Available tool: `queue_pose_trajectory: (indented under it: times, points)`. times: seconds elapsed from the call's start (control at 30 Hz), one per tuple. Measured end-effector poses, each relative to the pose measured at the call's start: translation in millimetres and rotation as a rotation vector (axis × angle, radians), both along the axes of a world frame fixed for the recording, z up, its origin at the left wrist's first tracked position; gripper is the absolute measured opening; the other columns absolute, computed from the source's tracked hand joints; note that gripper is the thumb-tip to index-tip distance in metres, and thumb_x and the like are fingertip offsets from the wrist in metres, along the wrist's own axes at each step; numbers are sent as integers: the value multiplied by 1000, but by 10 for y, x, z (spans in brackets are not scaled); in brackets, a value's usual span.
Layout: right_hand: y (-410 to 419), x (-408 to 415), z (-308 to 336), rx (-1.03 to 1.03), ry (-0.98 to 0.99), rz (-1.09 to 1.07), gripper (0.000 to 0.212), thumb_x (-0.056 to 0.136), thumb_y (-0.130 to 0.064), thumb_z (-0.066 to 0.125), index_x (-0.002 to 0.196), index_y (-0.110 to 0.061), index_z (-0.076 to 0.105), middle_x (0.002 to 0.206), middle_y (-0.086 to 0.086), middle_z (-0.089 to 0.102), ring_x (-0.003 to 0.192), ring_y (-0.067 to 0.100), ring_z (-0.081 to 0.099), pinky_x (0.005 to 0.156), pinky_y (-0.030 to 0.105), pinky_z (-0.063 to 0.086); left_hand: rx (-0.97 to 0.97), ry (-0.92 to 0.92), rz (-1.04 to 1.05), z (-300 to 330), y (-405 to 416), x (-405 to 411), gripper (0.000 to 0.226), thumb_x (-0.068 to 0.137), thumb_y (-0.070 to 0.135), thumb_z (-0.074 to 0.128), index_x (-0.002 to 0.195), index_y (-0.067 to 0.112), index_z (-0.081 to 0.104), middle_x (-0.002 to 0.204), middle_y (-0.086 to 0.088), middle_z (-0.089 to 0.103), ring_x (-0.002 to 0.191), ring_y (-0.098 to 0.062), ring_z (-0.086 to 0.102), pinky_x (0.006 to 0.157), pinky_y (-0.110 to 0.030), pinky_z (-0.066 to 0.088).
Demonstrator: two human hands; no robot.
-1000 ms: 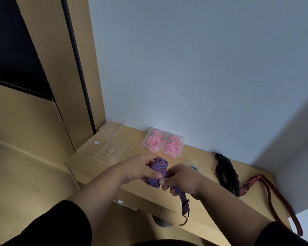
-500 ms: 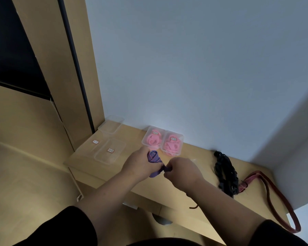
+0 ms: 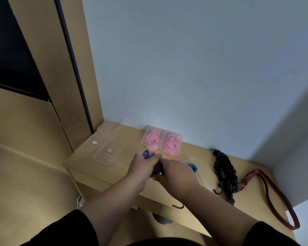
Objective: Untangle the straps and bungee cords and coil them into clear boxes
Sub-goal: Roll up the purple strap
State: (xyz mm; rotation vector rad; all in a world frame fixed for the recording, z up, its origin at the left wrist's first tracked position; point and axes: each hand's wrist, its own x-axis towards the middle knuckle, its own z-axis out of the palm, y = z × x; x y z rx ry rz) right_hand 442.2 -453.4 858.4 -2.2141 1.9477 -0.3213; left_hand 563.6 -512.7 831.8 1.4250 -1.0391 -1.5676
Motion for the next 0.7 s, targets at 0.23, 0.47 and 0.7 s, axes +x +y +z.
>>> queue_pose_trajectory:
  times: [0.23, 0.47, 0.7]
  points:
    - [21, -65, -44, -98, 51, -8, 20, 99, -39, 49, 87, -26, 38, 88, 0, 60, 70, 20, 48, 53, 31, 30, 110, 8, -60, 63, -40, 58, 25, 92, 36, 61, 107, 16, 64, 98, -13, 73, 73, -26, 70, 73, -37, 62]
    - [58, -145, -18, -278, 243, 61, 10, 94, -21, 61, 101, -15, 63, 84, 3, 63, 74, 28, 63, 53, 33, 36, 139, 137, -127, 251, -59, 237, 24, 86, 5, 76, 101, 4, 57, 106, -25, 67, 89, -33, 73, 64, -37, 61]
    - [105, -120, 113, -465, 352, 117, 38, 57, -19, 88, 92, -21, 76, 66, -3, 58, 51, 19, 57, 39, 25, 33, 292, 229, -290, 316, -1, 251, 25, 89, 26, 75, 102, 6, 72, 85, -18, 74, 70, -31, 73, 61, -38, 61]
